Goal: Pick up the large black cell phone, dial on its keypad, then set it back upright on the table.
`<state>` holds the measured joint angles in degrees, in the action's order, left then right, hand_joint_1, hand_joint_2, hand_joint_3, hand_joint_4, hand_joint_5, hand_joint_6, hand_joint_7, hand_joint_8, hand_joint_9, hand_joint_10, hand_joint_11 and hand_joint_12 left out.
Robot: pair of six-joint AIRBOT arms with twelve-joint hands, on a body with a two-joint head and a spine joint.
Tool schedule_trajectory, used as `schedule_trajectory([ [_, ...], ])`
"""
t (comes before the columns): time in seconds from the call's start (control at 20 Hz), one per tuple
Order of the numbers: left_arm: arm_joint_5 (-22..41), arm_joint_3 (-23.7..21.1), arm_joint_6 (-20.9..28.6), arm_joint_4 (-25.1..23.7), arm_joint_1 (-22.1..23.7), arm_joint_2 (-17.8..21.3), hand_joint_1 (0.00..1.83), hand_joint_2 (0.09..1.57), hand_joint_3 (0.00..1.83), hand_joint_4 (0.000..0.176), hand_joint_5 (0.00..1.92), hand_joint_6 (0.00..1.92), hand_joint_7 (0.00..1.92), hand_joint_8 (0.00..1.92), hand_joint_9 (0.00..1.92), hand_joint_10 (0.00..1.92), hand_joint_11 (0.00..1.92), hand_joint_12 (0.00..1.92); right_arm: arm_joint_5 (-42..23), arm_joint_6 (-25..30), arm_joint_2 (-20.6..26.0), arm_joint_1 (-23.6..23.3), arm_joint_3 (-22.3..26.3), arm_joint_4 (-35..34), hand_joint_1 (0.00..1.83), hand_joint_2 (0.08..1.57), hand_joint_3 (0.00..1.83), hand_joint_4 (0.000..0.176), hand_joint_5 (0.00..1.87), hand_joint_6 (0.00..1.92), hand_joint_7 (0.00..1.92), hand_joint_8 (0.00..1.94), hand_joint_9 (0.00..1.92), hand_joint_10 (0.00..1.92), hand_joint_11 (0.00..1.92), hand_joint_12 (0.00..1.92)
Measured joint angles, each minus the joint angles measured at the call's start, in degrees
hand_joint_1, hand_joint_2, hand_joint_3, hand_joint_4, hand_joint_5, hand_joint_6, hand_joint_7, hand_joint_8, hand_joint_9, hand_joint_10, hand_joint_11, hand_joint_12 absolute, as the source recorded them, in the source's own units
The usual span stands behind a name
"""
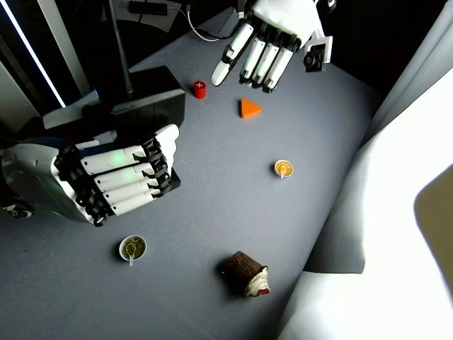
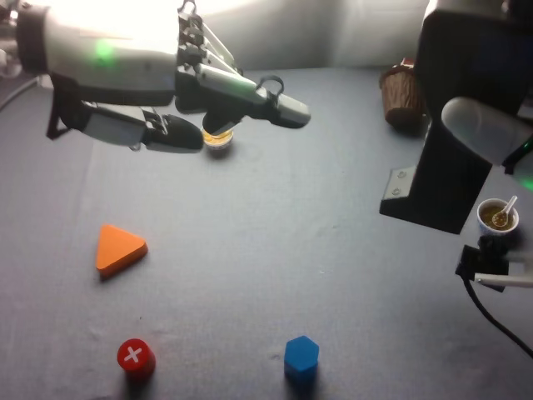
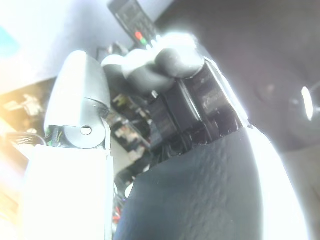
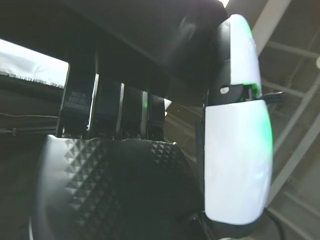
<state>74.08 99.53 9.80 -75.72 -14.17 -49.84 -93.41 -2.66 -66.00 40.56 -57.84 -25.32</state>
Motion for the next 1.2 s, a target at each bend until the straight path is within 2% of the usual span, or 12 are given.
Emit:
schedule_trajectory([
  [0.05, -0.7, -0.3, -0.9, 1.4, -1.3, -0.1, 1.3, 1.21, 0.21, 0.051, 0.2, 0.0, 0.62, 1.68, 0.92, 1.92, 0.87, 1.92, -0.3, 0.2, 0.6, -0.2, 0.6, 0.9, 1.48, 1.13, 0.0, 0.0, 0.97, 0.77, 0.77, 1.21, 0.81, 1.27, 0.92, 1.49],
  [0.1, -1.3, -0.4, -1.3, 2.4, -2.0, -0.4, 1.3, 1.11, 0.43, 0.052, 0.17, 0.0, 0.62, 1.72, 0.91, 1.92, 0.85, 1.92, -0.3, 0.2, 0.8, -0.2, 1.0, 1.3, 1.48, 1.13, 0.0, 0.0, 0.98, 0.76, 0.77, 1.21, 0.81, 1.26, 0.9, 1.51],
  [0.15, -2.5, -0.6, -1.4, 2.7, -2.3, -0.6, 1.3, 1.07, 0.52, 0.049, 0.17, 0.0, 0.63, 1.72, 0.89, 1.92, 0.83, 1.92, -0.2, 0.3, 0.9, -0.2, 1.1, 1.7, 1.48, 1.13, 0.0, 0.0, 0.98, 0.77, 0.78, 1.2, 0.81, 1.25, 0.9, 1.52],
  [0.3, -3.7, -0.9, -2.0, 3.2, -2.4, -1.1, 1.31, 1.02, 0.61, 0.05, 0.2, 0.0, 0.65, 1.73, 0.88, 1.92, 0.82, 1.92, -0.1, 0.3, 0.9, -0.2, 1.1, 2.3, 1.48, 1.13, 0.0, 0.0, 1.0, 0.74, 0.79, 1.18, 0.8, 1.26, 0.89, 1.53],
  [0.5, -6.0, -2.6, -2.3, 3.9, -1.3, -1.4, 1.31, 1.0, 0.63, 0.059, 0.21, 0.0, 0.66, 1.72, 0.87, 1.92, 0.78, 1.92, -0.1, 0.3, 0.9, -0.2, 0.6, 2.0, 1.48, 1.14, 0.0, 0.0, 0.96, 0.84, 0.76, 1.21, 0.8, 1.26, 0.89, 1.52],
  [0.65, -7.3, -4.3, -2.7, 5.0, -0.9, -1.5, 1.31, 1.03, 0.59, 0.066, 0.18, 0.0, 0.64, 1.74, 0.87, 1.92, 0.78, 1.92, -0.1, 0.3, 0.9, -0.2, 0.5, 2.3, 1.48, 1.13, 0.0, 0.0, 0.96, 0.83, 0.77, 1.19, 0.81, 1.25, 0.9, 1.51],
  [0.8, -9.6, -6.8, -3.8, 5.7, -0.7, -1.4, 1.3, 1.06, 0.56, 0.059, 0.18, 0.0, 0.62, 1.75, 0.85, 1.92, 0.78, 1.92, -0.1, 0.3, 0.9, -0.2, -0.3, 2.8, 1.48, 1.12, 0.0, 0.0, 0.99, 0.77, 0.8, 1.15, 0.84, 1.21, 0.9, 1.5],
  [1.0, -13.1, -9.2, -5.3, 7.3, -0.7, -1.4, 1.31, 1.04, 0.55, 0.067, 0.19, 0.0, 0.64, 1.71, 0.87, 1.92, 0.77, 1.92, -0.1, 0.3, 0.9, -0.2, -1.6, 5.0, 1.48, 1.13, 0.0, 0.0, 0.95, 0.84, 0.78, 1.19, 0.81, 1.26, 0.9, 1.51],
  [1.2, -15.4, -11.1, -6.0, 8.3, -0.7, -1.4, 1.31, 1.03, 0.57, 0.062, 0.18, 0.0, 0.65, 1.71, 0.89, 1.92, 0.81, 1.92, -0.1, 0.2, 0.3, -0.2, -1.7, 4.8, 1.48, 1.15, 0.0, 0.0, 0.95, 0.86, 0.74, 1.21, 0.78, 1.3, 0.88, 1.53],
])
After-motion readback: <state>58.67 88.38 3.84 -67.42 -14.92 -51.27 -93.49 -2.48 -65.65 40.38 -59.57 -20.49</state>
